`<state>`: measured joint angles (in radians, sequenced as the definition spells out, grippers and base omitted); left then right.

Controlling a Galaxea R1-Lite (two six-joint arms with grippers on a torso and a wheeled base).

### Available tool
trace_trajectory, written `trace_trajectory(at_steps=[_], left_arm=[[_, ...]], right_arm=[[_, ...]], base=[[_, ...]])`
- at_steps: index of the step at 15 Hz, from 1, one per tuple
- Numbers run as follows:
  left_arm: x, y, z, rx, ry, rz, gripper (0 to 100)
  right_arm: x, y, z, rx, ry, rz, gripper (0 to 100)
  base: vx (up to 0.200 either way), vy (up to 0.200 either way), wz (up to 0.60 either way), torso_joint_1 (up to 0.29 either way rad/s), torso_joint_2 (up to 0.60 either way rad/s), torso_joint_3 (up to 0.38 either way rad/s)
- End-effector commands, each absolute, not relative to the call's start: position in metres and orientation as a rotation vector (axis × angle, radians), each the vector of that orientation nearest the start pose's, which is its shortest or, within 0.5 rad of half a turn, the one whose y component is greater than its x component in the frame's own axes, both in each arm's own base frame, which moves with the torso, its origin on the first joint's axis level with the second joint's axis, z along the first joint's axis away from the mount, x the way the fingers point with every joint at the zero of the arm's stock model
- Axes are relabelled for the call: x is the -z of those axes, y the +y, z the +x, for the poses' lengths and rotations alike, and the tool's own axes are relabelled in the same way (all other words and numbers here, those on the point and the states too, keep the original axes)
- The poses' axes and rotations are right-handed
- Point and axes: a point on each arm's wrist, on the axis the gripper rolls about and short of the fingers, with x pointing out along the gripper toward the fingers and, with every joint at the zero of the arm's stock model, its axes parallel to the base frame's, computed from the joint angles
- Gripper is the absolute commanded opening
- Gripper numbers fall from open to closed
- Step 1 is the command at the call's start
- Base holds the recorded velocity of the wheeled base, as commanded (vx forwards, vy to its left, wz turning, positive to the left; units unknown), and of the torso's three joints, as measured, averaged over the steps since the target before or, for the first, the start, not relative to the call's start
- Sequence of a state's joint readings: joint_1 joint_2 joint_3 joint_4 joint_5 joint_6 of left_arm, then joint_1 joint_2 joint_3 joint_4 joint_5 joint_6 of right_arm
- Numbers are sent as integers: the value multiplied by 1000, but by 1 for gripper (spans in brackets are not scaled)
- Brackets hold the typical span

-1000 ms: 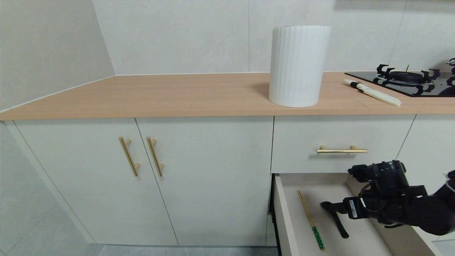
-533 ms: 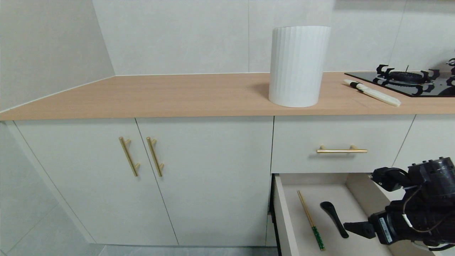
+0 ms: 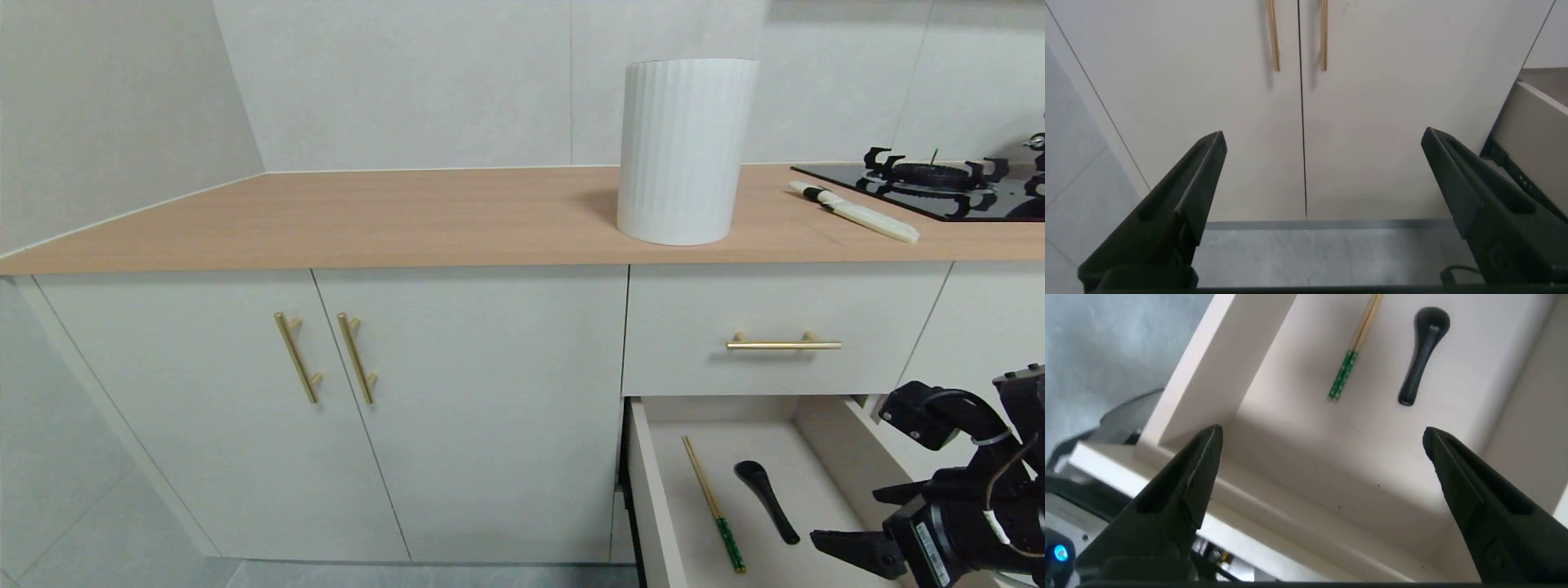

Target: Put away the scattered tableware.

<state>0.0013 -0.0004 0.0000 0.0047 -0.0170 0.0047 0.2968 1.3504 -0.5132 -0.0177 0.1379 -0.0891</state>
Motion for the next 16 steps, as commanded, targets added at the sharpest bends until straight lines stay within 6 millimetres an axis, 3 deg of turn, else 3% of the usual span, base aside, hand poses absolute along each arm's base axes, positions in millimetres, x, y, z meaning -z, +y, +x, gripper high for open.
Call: trace_trajectory(at_steps=[1, 5, 10, 14, 16], left_arm=[[-75, 0, -23, 15, 5, 5, 100], [-75, 0, -23, 15, 5, 6, 100], [-75, 0, -23, 15, 5, 5, 100], [-75, 0, -23, 15, 5, 5, 100], [-75, 0, -23, 15, 5, 6, 100]], right_arm=[[-139, 54, 166, -461, 815, -163, 100], [-133, 56, 154, -545, 905, -226, 100], [-116, 71, 141, -655, 1106, -337, 100], [-94, 82, 167, -513, 1261, -369, 100], [-89, 93, 188, -299, 1301, -262, 100]], base=[[-200, 0, 0, 12, 2, 2], [-200, 0, 0, -2, 1, 7], [0, 0, 0, 0, 0, 0], [0, 0, 0, 0, 0, 0], [0, 0, 0, 0, 0, 0]])
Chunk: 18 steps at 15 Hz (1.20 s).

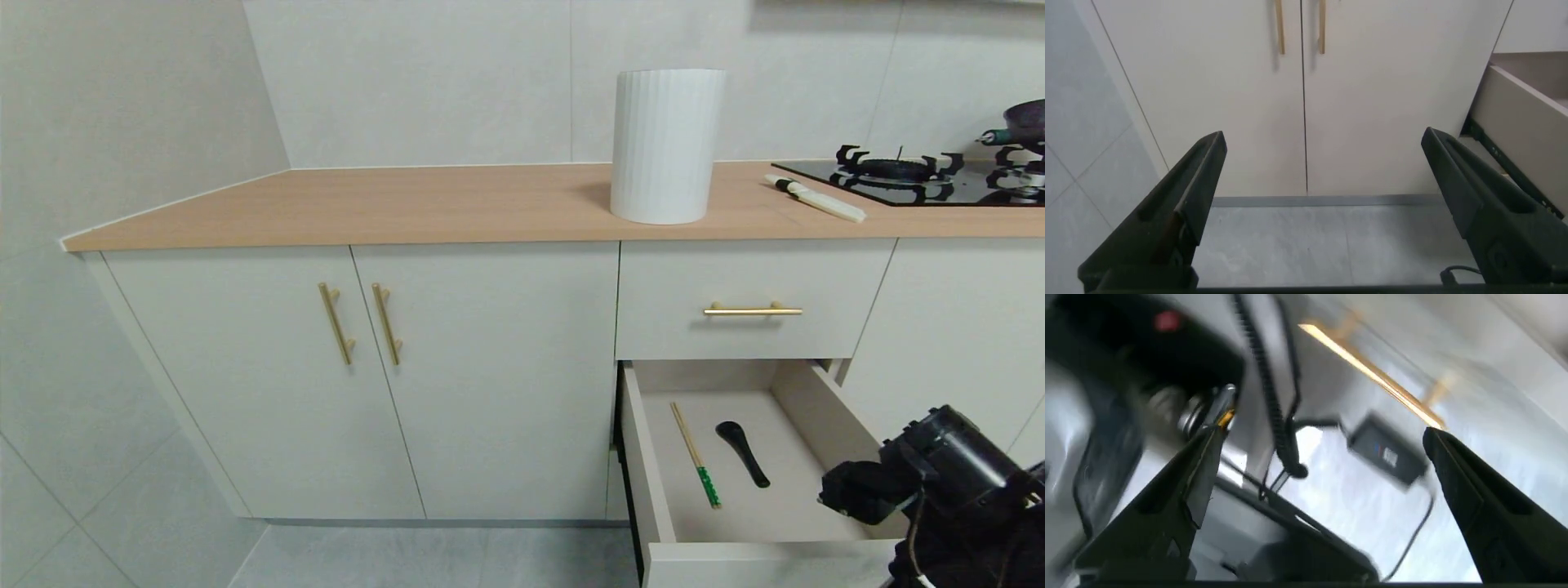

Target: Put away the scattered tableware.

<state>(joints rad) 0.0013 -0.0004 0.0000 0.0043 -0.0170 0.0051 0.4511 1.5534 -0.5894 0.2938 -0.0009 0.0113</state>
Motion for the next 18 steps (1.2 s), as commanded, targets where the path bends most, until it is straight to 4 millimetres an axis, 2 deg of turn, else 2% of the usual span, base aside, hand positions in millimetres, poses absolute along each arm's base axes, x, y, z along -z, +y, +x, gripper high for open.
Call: trace_trajectory(at_steps=[1, 3, 5, 7, 11, 14, 18], left_arm=[[-75, 0, -23, 15, 5, 5, 100], [-75, 0, -23, 15, 5, 5, 100], [-75, 0, -23, 15, 5, 5, 100], [-75, 0, -23, 15, 5, 5, 100], [-75, 0, -23, 15, 5, 5, 100], [-75, 0, -23, 15, 5, 5, 100], [-75, 0, -23, 15, 5, 6, 100]], right_arm=[[-91, 94, 189, -276, 1304, -262, 100], [-100, 97, 196, -217, 1335, -220, 100], [-109, 106, 212, -74, 1419, -113, 100], [-104, 112, 224, -2, 1464, -71, 100], [-97, 110, 233, 30, 1482, -61, 100], [-92, 107, 239, 88, 1449, -90, 100], [-93, 104, 246, 75, 1344, -33, 100]], base=[[0, 0, 0, 0, 0, 0], [0, 0, 0, 0, 0, 0], [0, 0, 0, 0, 0, 0], [0, 0, 0, 0, 0, 0], [0, 0, 0, 0, 0, 0], [0, 0, 0, 0, 0, 0], [0, 0, 0, 0, 0, 0]])
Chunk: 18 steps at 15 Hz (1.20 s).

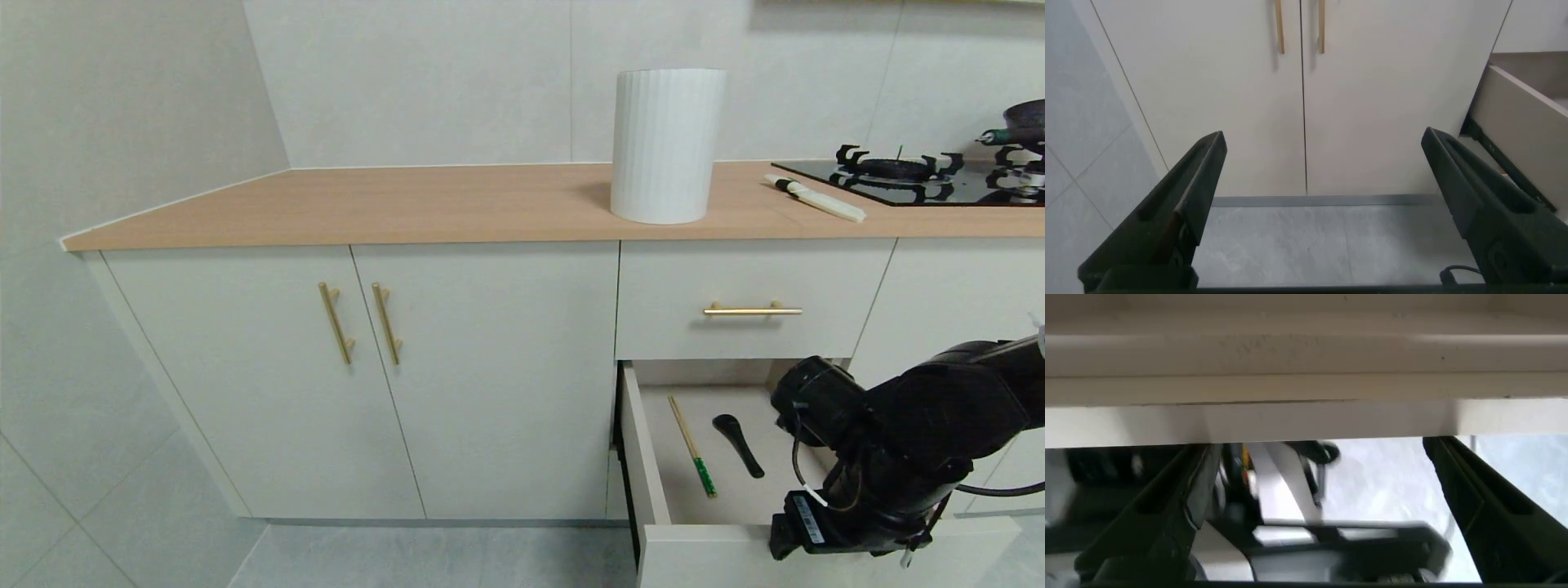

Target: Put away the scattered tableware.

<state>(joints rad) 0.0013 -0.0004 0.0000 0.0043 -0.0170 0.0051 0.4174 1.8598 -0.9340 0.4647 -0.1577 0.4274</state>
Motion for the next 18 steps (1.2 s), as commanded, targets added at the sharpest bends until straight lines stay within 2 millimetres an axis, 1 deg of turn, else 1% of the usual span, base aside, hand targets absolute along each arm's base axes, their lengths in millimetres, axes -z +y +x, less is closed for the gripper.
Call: trace_trajectory(at_steps=[1, 4, 6, 10, 12, 15, 18], left_arm=[[-75, 0, -23, 15, 5, 5, 100], [-75, 0, -23, 15, 5, 6, 100], [-75, 0, -23, 15, 5, 5, 100], [-75, 0, -23, 15, 5, 5, 100], [-75, 0, -23, 15, 5, 5, 100], [-75, 0, -23, 15, 5, 5, 100], [-75, 0, -23, 15, 5, 5, 100]], right_arm=[[-92, 104, 246, 68, 1319, -23, 100], [-90, 105, 250, 50, 1240, 8, 100], [-91, 103, 260, 47, 1193, 31, 100], [-75, 100, 294, 29, 1132, 4, 100], [-73, 99, 307, 28, 1120, 0, 100], [-70, 102, 333, 31, 1059, 27, 100], [-57, 106, 349, 22, 978, 52, 100]], base=[[0, 0, 0, 0, 0, 0], [0, 0, 0, 0, 0, 0], [0, 0, 0, 0, 0, 0], [0, 0, 0, 0, 0, 0], [0, 0, 0, 0, 0, 0], [0, 0, 0, 0, 0, 0], [0, 0, 0, 0, 0, 0]])
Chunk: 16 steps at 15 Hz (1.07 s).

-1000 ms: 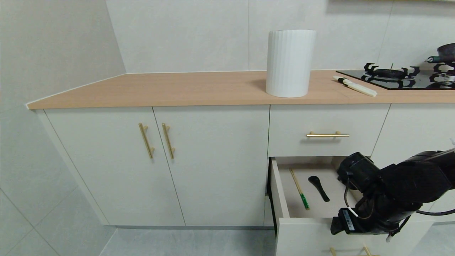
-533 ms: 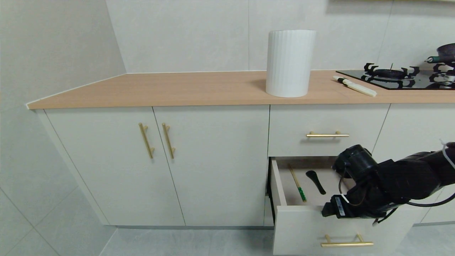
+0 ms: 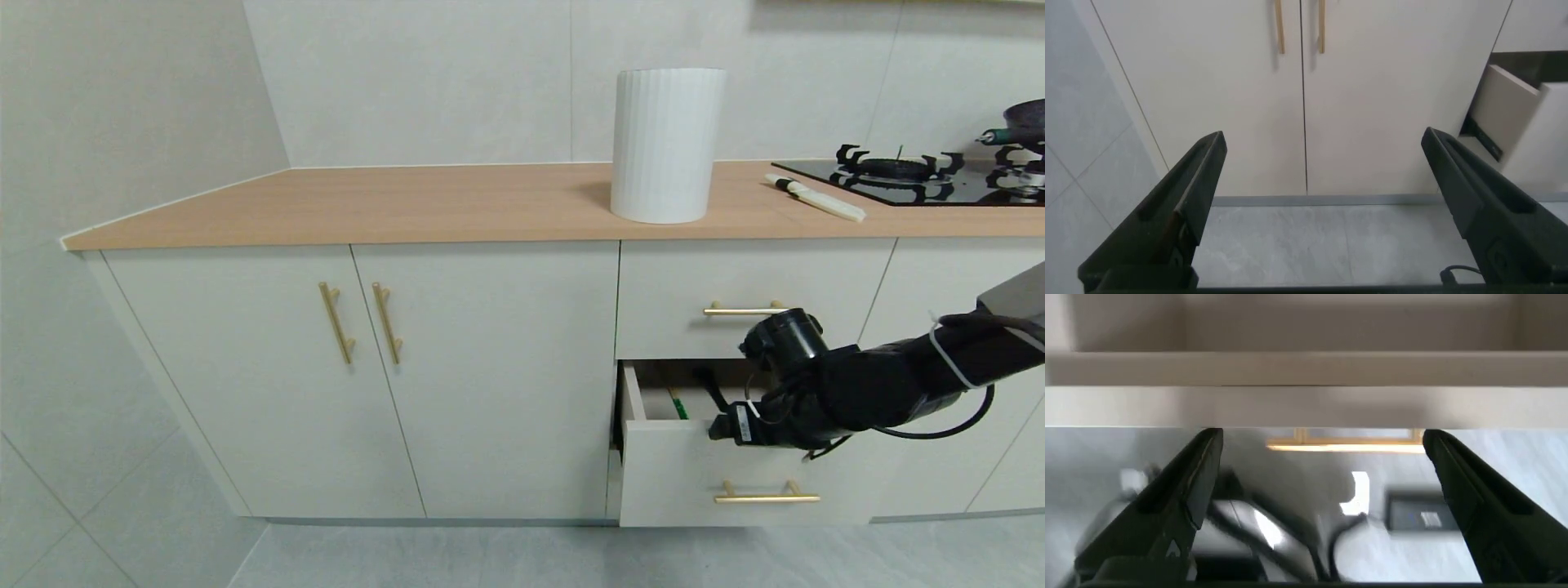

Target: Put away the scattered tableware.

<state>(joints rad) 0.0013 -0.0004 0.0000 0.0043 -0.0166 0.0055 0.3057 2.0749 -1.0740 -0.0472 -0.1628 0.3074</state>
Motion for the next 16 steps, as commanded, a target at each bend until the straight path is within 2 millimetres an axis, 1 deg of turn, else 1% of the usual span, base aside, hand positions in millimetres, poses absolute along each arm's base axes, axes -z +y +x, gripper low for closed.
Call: trace_trajectory(at_steps=[1, 4, 5, 7, 9, 10, 11, 13, 16], left_arm=[[-75, 0, -23, 15, 5, 5, 100], [-75, 0, -23, 15, 5, 5, 100], [-75, 0, -23, 15, 5, 5, 100], [-75, 0, -23, 15, 5, 5, 100], [-75, 0, -23, 15, 5, 5, 100], [-75, 0, -23, 15, 5, 5, 100], [-75, 0, -23, 15, 5, 6, 100], [-75, 0, -23, 15, 5, 6, 100], [-75, 0, -23, 15, 5, 6, 100]], right_arm=[[-48, 104, 357, 28, 946, 68, 100], [-35, 102, 370, 41, 845, 95, 100], [-34, 102, 372, 45, 832, 97, 100], [-21, 97, 388, 74, 721, 131, 100], [-12, 94, 398, 110, 629, 145, 100], [-12, 94, 398, 110, 629, 145, 100], [-4, 91, 406, 142, 566, 157, 100], [-2, 87, 413, 156, 538, 170, 100], [-2, 85, 424, 190, 503, 228, 100]], base=[[0, 0, 0, 0, 0, 0], [0, 0, 0, 0, 0, 0], [0, 0, 0, 0, 0, 0], [0, 0, 0, 0, 0, 0], [0, 0, 0, 0, 0, 0], [0, 0, 0, 0, 0, 0], [0, 0, 0, 0, 0, 0], [0, 0, 0, 0, 0, 0], [0, 0, 0, 0, 0, 0]])
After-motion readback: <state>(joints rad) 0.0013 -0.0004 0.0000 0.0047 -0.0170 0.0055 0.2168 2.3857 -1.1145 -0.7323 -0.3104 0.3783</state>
